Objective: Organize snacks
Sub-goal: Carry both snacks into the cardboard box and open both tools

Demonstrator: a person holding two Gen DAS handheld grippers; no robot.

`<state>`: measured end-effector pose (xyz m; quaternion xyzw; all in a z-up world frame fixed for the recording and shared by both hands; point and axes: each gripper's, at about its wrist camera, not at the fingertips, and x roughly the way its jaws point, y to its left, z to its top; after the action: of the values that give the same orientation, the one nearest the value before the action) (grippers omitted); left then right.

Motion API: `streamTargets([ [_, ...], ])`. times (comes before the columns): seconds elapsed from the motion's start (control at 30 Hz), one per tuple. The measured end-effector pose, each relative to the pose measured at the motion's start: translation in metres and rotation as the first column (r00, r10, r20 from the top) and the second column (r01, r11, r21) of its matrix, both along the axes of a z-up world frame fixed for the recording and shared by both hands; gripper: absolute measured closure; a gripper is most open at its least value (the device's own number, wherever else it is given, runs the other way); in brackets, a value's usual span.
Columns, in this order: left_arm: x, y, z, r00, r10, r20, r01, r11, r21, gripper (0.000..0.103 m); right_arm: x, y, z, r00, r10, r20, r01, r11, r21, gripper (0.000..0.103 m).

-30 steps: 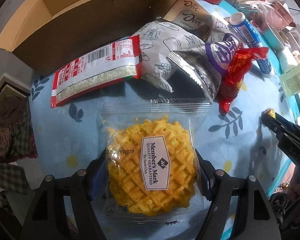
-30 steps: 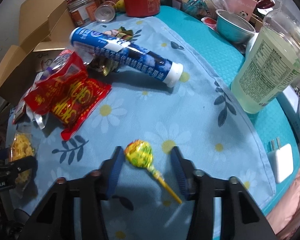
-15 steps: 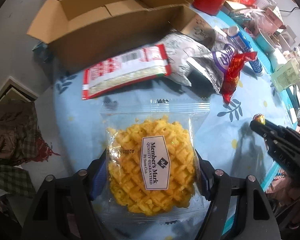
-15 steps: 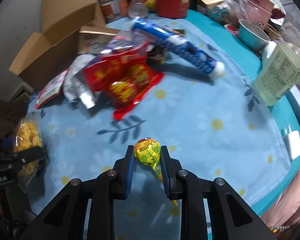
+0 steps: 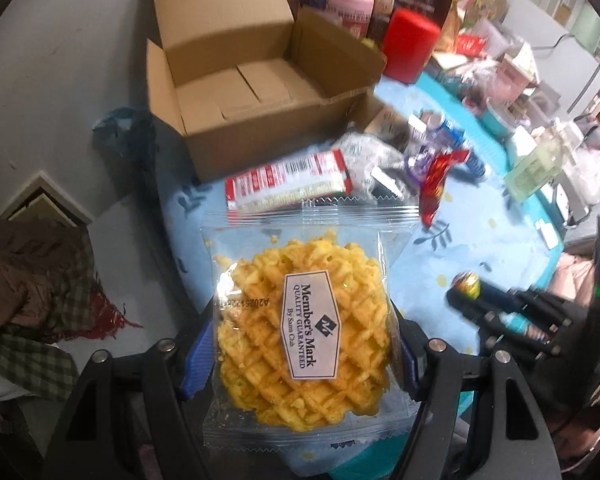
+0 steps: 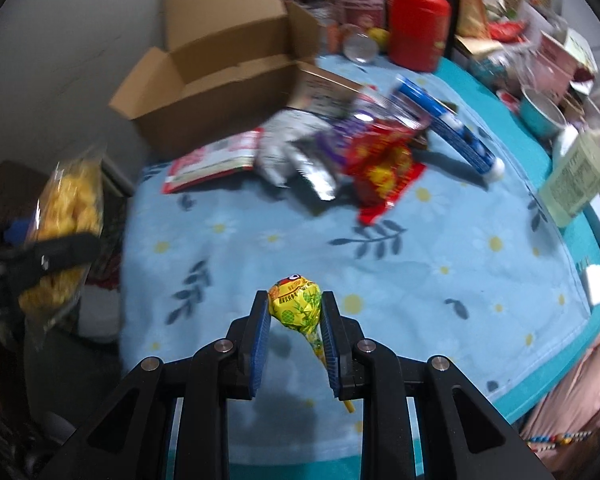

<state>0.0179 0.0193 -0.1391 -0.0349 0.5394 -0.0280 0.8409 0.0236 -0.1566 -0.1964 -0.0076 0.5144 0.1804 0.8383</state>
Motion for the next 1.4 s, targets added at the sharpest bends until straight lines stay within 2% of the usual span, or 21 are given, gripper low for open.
streamTargets([
  [0.27,-0.010,0.010,0.039,0.994,0.033,0.102,-0.032,0.999,-0.008,0.031,-0.014,0.026,0.035,0.994,0.070,0.086,-0.073,0.997,0.029,0.078],
  [0.5,-0.002,0.010,0.066,0.984,0.065,0.164,-0.065,0.998,-0.005,0.031,0.008,0.030,0.060,0.987,0.125,0.102,-0.133,0.988,0.079,0.078],
  [0.57,0.004,0.009,0.077,0.978,0.077,0.192,-0.080,0.997,0.007,0.031,0.016,0.032,0.069,0.984,0.141,0.109,-0.151,0.985,0.089,0.078],
  [0.73,0.025,0.014,0.096,0.971,0.110,0.214,-0.109,0.994,-0.015,0.031,0.038,0.038,0.086,0.978,0.176,0.116,-0.188,0.976,0.107,0.078],
  [0.87,0.043,0.022,0.110,0.960,0.141,0.243,-0.147,0.989,0.004,0.031,0.061,0.043,0.100,0.972,0.197,0.129,-0.212,0.970,0.118,0.078],
  [1.13,0.085,0.041,0.112,0.947,0.194,0.256,-0.206,0.978,0.019,0.031,0.116,0.058,0.115,0.956,0.226,0.187,-0.253,0.958,0.138,0.078],
  [1.4,0.148,0.059,0.097,0.949,0.202,0.241,-0.208,0.978,-0.001,0.031,0.182,0.071,0.109,0.947,0.218,0.237,-0.258,0.954,0.154,0.078],
])
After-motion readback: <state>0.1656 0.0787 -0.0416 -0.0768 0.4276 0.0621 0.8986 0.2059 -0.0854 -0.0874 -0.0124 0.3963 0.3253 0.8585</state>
